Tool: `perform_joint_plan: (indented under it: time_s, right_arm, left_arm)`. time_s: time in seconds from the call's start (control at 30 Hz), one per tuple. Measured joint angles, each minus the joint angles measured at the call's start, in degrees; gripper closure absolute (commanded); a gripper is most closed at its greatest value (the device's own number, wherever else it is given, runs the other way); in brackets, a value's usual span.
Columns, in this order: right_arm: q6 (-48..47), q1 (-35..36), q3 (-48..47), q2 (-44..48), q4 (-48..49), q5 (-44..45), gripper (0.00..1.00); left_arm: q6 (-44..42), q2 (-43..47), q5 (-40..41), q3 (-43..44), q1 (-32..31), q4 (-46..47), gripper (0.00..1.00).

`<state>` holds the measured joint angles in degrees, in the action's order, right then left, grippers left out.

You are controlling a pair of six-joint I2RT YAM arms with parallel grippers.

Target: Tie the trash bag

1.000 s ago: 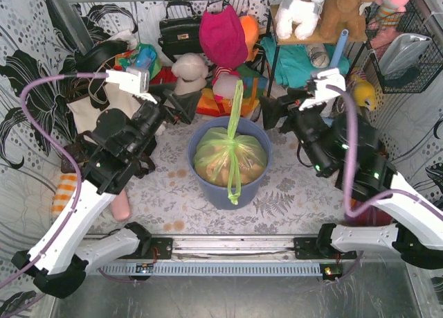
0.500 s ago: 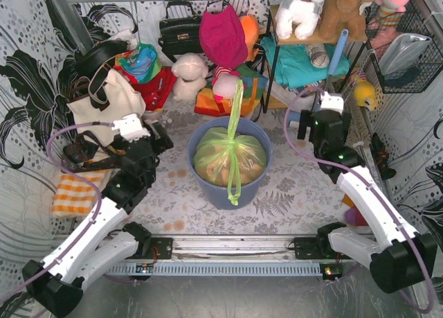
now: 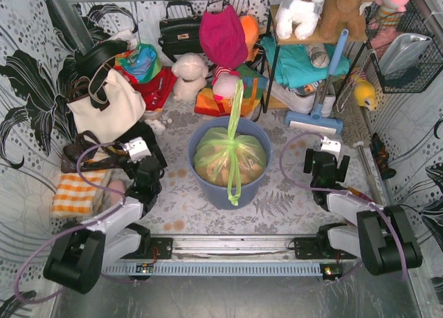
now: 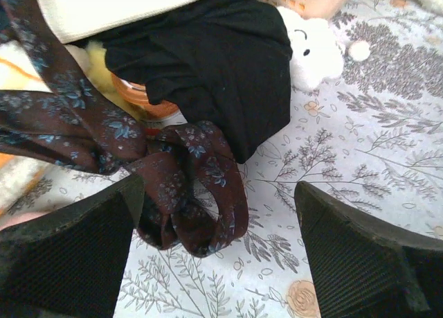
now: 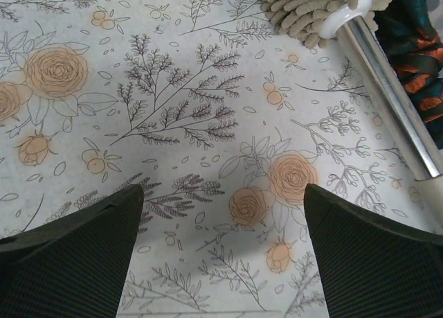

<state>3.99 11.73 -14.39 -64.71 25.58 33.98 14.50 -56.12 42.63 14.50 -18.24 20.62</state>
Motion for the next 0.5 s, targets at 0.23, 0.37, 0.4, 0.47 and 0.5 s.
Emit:
perform_joint_plan:
  time_s: [0.23,0.37,0.4,0.47,0.5]
  right_arm:
    - [-2.08,-1.66,1.31,-10.78,19.85,-2.73,0.03]
    - [-3.72,-2.80,-0.50,-14.38,23.93,-6.99,0.03]
    - [-3.96,-3.15,-0.85,-14.62,24.48,-8.26,0.03]
    - [-4.31,-4.09,-0.92,-14.64,25.88,-10.73,0.03]
    - [-4.50,-4.76,-0.92,-14.64,26.47,-11.91,0.03]
  left_arm:
    - [-5.05,-15.72,-6.49,-4.46,4.79,25.05,0.02]
    - [-6.93,-18.80,-12.39,-2.64,6.47,29.79,0.02]
    - [-7.52,-19.17,-14.10,-1.92,6.75,30.25,0.02]
    - [-8.46,-19.56,-17.09,-0.98,6.82,30.99,0.03]
    - [-8.98,-19.58,-18.47,-0.81,6.82,31.50,0.01]
